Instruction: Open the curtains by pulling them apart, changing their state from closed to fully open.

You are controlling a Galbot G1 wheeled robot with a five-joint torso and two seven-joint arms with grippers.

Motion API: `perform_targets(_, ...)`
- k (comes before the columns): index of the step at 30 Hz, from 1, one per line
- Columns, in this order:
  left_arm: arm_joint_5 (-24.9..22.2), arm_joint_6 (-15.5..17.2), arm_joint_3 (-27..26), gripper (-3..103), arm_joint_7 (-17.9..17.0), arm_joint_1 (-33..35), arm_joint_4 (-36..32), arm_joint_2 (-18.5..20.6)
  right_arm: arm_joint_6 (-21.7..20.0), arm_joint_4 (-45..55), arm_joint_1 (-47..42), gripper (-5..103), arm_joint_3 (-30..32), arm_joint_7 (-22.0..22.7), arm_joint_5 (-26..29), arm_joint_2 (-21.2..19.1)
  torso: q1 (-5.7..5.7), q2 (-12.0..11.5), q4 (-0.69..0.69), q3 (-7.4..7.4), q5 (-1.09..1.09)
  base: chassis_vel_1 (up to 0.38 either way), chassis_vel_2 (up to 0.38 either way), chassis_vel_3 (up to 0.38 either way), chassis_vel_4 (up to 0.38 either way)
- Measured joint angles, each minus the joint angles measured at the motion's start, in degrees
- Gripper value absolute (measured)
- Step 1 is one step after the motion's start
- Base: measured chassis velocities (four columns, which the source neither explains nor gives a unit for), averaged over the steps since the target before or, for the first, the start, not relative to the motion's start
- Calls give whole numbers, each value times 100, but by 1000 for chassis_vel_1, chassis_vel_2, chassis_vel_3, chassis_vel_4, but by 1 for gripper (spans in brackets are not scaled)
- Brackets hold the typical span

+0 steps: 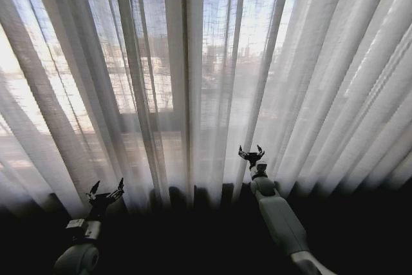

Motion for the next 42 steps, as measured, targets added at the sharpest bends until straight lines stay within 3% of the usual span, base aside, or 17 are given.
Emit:
perform_targets(6, 0, 0, 0, 100, 0, 0, 0, 0, 162, -532, 274, 102, -66, -201, -161, 335, 0, 0, 3, 0, 0, 0, 0, 0, 0)
perform_targets(10, 0, 0, 0, 100, 0, 1, 0, 0, 273, -631, 327, 96, -160, -327, -187, 446, 0, 0, 4, 0, 0, 0, 0, 0, 0)
perform_targets(11, 0, 0, 0, 100, 0, 0, 0, 0, 303, -619, 328, 85, -230, -383, -185, 446, 0, 0, 2, 0, -1, 0, 0, 0, 0)
perform_targets(13, 0, 0, 0, 100, 0, 1, 0, 0, 317, -593, 319, 85, -273, -419, -172, 427, 0, 0, 2, 0, -1, 0, 0, 0, 0)
perform_targets(17, 0, 0, 0, 100, 0, 0, 0, 0, 346, -436, 244, 63, -418, -569, -85, 291, 0, 0, 1, 0, -1, 0, 0, 0, 0)
perform_targets(25, 0, 0, 0, 100, 0, 1, 0, 0, 410, -256, 149, 41, -507, -759, 8, 203, 0, 0, 1, 0, -1, 0, 0, 0, 0)
perform_targets(26, 0, 0, 0, 100, 0, 1, 0, 0, 526, -254, 136, 30, -506, -852, -18, 205, 0, 0, 2, 0, 0, 0, 0, 0, 0)
perform_targets(33, 0, 0, 0, 100, 0, 0, 0, 0, 598, -150, 103, 14, -506, -973, 65, 216, 0, 0, 2, 0, 0, 0, 0, 0, 0)
perform_targets(35, 0, 0, 0, 100, 0, 1, 0, 0, 582, -139, 101, 3, -508, -1079, 77, 198, 0, 0, 2, 0, -1, 0, 0, 0, 0)
perform_targets(42, 0, 0, 0, 100, 0, 0, 0, 0, 546, -149, 104, 0, -504, -1285, 143, 141, 0, 0, 2, 0, 0, 0, 0, 0, 0)
